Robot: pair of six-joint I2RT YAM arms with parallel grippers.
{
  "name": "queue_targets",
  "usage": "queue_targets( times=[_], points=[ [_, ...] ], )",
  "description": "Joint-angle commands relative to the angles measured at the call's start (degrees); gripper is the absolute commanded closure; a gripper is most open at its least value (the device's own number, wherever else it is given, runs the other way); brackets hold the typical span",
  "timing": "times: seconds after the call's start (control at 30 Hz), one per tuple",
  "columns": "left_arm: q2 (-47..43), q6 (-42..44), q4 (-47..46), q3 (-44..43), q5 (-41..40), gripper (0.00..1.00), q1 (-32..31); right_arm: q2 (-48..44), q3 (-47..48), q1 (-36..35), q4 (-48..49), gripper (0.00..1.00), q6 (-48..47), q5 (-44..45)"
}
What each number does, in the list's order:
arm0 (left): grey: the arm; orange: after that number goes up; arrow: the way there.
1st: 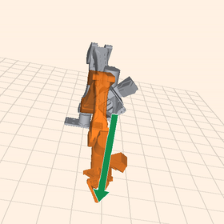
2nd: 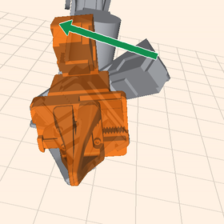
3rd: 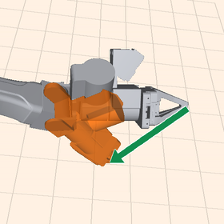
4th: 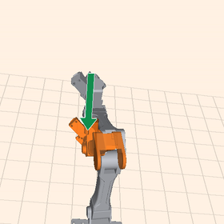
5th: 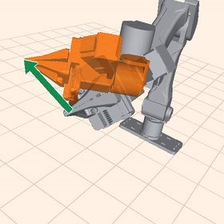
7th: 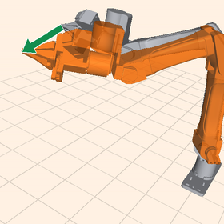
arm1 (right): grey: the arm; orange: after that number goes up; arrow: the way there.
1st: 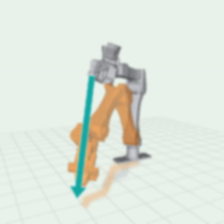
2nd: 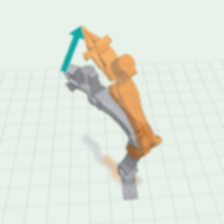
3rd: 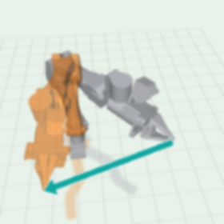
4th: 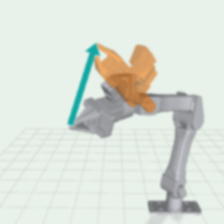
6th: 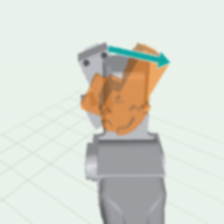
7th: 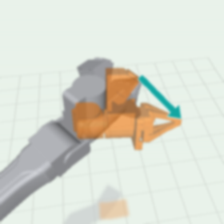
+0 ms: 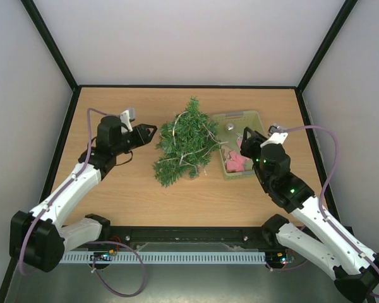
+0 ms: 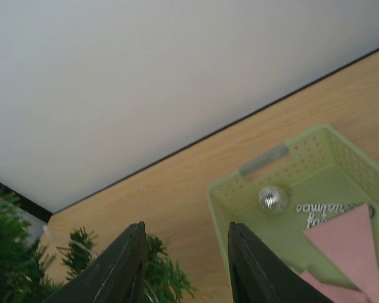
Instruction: Decorate the small christmas tree
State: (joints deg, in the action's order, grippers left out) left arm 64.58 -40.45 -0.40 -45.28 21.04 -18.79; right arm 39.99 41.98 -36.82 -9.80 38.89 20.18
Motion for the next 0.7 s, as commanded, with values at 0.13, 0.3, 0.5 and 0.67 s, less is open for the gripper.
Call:
queue_targets(
  times=[0.13,0.3,0.5,0.67],
  points=[
    [-7.76,7.77,10.68,-1.41,-3.5,0.51,0.5,1.09,-4.77,0.15,-3.51,0.61,-1.16,-8.02],
    [-9.52,14.25,20.61,-5.13,-3.43,0.34,0.41,7.33,-0.71,0.15,-8.75,0.54,-7.13,-3.35],
    [-14.92,22.19,26.1,-4.39,-8.77,0.01,0.33,19.87,7.93,2.46,-10.79,0.52,-13.83,2.91],
    [-19.65,25.96,24.31,-0.09,-10.89,0.01,0.28,28.02,9.3,8.14,-5.78,0.51,-16.03,-3.31]
  ],
)
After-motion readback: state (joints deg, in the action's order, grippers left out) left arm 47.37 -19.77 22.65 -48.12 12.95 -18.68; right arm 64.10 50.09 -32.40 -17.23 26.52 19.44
